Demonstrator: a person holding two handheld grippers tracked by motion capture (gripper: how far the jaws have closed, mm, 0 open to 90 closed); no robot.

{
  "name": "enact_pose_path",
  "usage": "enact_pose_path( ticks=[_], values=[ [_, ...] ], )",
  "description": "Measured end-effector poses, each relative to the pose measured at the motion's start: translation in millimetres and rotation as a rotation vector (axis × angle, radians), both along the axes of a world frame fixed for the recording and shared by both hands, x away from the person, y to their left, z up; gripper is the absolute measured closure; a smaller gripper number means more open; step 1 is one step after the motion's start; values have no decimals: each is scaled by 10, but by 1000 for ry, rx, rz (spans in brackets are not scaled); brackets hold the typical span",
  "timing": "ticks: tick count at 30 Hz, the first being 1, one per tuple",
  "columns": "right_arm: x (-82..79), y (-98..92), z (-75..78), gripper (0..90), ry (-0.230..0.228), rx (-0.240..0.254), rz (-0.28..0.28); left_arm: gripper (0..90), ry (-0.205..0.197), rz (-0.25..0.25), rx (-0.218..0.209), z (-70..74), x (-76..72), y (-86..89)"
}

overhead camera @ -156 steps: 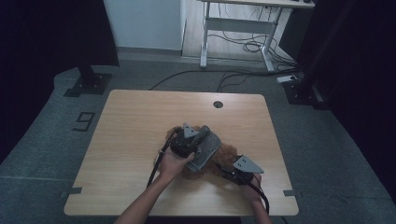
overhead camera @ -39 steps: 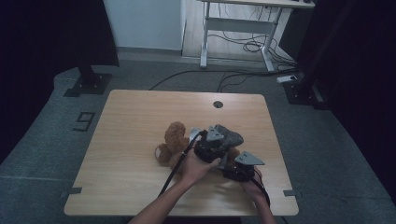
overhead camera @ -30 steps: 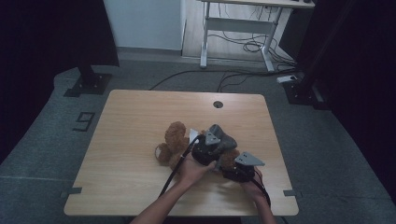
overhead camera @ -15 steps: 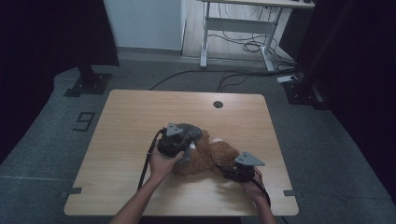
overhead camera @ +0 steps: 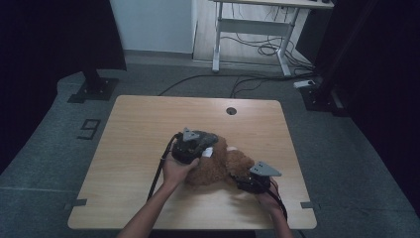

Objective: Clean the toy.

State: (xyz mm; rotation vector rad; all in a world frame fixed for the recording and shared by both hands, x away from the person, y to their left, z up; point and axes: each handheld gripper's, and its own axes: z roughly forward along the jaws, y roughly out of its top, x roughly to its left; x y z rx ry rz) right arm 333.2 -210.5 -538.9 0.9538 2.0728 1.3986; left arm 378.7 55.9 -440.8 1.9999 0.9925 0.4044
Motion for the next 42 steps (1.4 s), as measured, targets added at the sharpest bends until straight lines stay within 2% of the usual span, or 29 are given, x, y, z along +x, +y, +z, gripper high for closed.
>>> enact_pose_path(
  ticks=[5, 8, 9, 11, 14, 16, 19, 25, 28, 31, 37, 40, 41, 42],
  values=[
    [2, -7, -3, 322, 0, -1, 1, 780, -6, -71, 24, 26, -77, -260],
    [0, -9, -3, 321, -1, -3, 3, 778, 13, -115, 2, 3, -112, -335],
    [-1, -9, -2, 321, -1, -5, 3, 778, 12, -125, 11, -10, -132, -372],
    [-1, -10, -2, 320, 1, -5, 3, 777, -7, -122, 38, -26, -151, -405],
    [-3, -8, -1, 319, 0, -6, 4, 776, 2, -101, 48, -41, -123, -355],
    [-4, -1, 0, 319, -3, -3, 7, 776, -6, -75, 73, -63, -81, -274],
    [-5, 12, 4, 318, -6, -1, 8, 776, 21, -30, 26, -88, 0, -77],
    [-4, 10, 4, 318, -2, 2, 8, 775, 43, 83, 11, -150, 116, 389],
    [-3, 14, 4, 317, -2, 7, 9, 775, 57, 111, -16, -196, 119, 585],
    [-4, 21, 5, 317, -3, 7, 8, 776, 52, 129, -36, -208, 89, 742],
    [-8, 17, 1, 317, -3, 10, 7, 775, 28, 183, -32, -190, 11, 997],
    [-6, 11, -1, 316, -2, 10, 8, 773, 60, 238, -37, -240, 18, 1227],
    [-6, 9, -1, 316, -2, 9, 9, 773, 87, 253, -51, -290, 22, 1322],
    [-6, 6, -2, 316, -2, 9, 8, 773, 108, 259, -45, -342, 19, 1381]
  ],
)
